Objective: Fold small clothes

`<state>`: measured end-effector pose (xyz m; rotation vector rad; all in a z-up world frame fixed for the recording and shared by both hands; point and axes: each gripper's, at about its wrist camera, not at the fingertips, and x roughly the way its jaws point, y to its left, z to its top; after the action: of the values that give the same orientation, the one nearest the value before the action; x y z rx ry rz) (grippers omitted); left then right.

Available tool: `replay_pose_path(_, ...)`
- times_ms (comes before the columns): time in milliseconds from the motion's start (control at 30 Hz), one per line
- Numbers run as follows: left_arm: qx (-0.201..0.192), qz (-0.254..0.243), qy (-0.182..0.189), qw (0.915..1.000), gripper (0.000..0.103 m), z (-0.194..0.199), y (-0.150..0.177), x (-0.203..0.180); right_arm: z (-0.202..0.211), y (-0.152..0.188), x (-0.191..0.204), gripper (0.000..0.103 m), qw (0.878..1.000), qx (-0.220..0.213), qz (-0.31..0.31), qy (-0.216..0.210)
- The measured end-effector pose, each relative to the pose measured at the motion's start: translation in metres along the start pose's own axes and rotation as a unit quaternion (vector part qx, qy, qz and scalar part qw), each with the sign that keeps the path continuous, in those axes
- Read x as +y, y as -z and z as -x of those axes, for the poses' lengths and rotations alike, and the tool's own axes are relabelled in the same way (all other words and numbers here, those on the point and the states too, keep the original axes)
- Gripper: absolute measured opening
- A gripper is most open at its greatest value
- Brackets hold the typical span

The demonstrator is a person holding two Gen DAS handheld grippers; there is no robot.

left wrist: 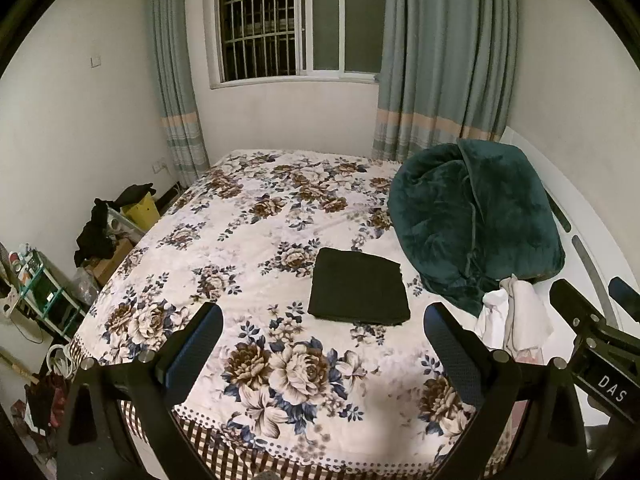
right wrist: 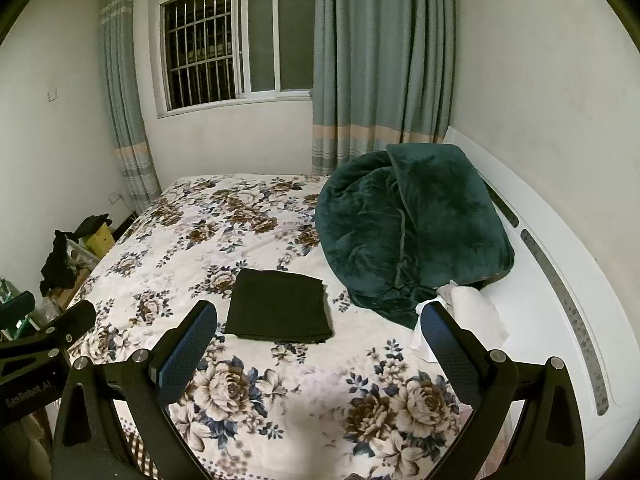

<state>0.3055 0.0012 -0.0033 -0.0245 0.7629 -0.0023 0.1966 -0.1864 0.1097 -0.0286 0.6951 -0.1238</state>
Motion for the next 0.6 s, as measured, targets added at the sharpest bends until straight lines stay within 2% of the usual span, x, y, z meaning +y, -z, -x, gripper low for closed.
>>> replay_pose_path(600,-0.002,0.001,-0.002,1.0,0.103,0.001,-0.0007,0.0019,0.0027,0.0038,0.0,0.103,1.0,-0.001,-0.002,0.003)
